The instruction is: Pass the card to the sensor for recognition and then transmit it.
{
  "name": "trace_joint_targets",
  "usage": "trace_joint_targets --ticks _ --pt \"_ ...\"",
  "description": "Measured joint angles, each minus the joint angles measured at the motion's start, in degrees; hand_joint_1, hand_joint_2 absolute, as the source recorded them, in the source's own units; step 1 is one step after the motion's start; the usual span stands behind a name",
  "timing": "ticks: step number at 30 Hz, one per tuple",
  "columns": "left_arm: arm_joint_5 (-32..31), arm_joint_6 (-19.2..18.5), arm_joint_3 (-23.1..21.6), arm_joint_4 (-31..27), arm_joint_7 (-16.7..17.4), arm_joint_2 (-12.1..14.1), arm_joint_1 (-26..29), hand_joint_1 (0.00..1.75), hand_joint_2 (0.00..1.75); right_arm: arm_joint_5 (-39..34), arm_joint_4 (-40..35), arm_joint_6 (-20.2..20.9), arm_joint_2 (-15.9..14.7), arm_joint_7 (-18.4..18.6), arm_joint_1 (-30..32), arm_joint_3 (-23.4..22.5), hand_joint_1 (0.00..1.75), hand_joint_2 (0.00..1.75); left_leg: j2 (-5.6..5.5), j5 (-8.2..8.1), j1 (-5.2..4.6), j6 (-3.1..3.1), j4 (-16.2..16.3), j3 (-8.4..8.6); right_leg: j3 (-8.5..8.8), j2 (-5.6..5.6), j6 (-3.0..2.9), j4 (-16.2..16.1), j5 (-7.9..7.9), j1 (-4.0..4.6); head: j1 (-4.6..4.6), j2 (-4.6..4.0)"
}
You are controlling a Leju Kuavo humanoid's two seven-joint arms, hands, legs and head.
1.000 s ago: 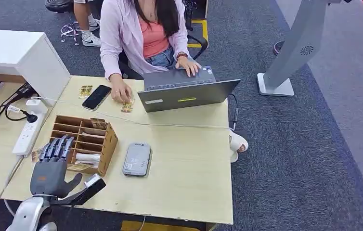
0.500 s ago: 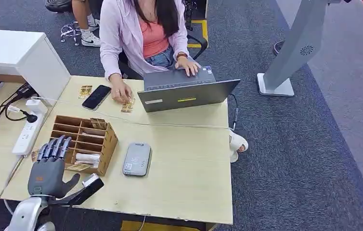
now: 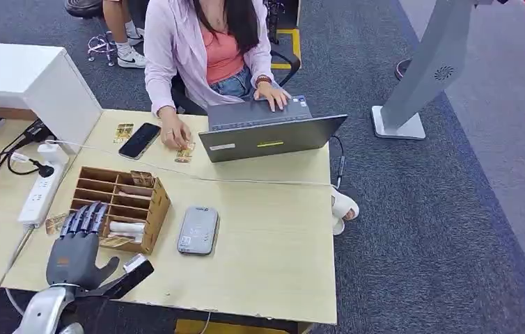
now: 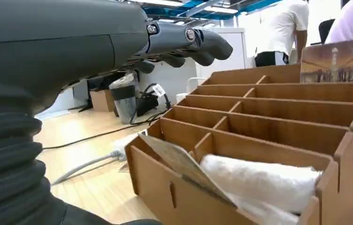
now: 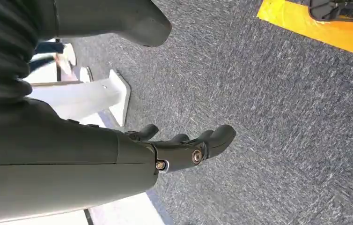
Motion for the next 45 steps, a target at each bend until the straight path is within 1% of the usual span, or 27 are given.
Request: trace_joint_targets --ticks 10,11,13,14,38,45 --pt "0.2 -0.4 0.0 0.8 0.0 0.0 0.0 0.00 1.75 0.2 0.0 0.3 0.0 -0.1 0.0 0.0 0.00 1.75 0.00 0.00 0.00 0.00 0.0 0.00 0.00 0.00 0.00 0.0 0.00 0.00 0.00 0.00" --pt "0.2 -0.4 0.0 0.8 0.0 0.0 0.0 0.84 1.75 0.2 0.0 0.3 0.0 -0.1 0.0 0.0 0.00 1.75 0.00 0.00 0.00 0.00 0.0 0.00 0.00 0.00 0.00 0.0 0.00 0.00 0.00 0.00" --pt "0.2 -0.5 0.0 0.8 0.0 0.0 0.0 0.84 1.75 0.2 0.0 0.3 0.0 -0.1 0.0 0.0 0.00 1.75 0.00 0.00 0.00 0.00 0.0 0.00 0.00 0.00 0.00 0.0 0.00 0.00 0.00 0.00" --pt "0.2 -0.4 0.0 0.9 0.0 -0.1 0.0 1.75 1.75 0.2 0.0 0.4 0.0 -0.1 0.0 0.0 0.00 1.75 0.00 0.00 0.00 0.00 0.0 0.00 0.00 0.00 0.00 0.0 0.00 0.00 0.00 0.00" --pt "0.6 -0.2 0.5 0.9 -0.2 -0.3 0.1 1.75 1.75 1.1 0.0 0.5 0.0 -0.5 0.0 0.0 0.00 1.75 0.00 0.00 0.00 0.00 0.0 0.01 0.00 0.00 0.00 0.0 0.00 0.00 0.00 0.00" --pt "1.3 0.5 1.9 2.1 -0.3 -0.3 -2.3 1.75 1.75 1.6 0.0 0.8 0.0 -0.5 0.0 0.3 0.00 1.75 0.00 0.01 0.00 0.00 0.0 0.01 0.00 0.00 0.00 0.0 0.00 0.00 0.00 0.00"
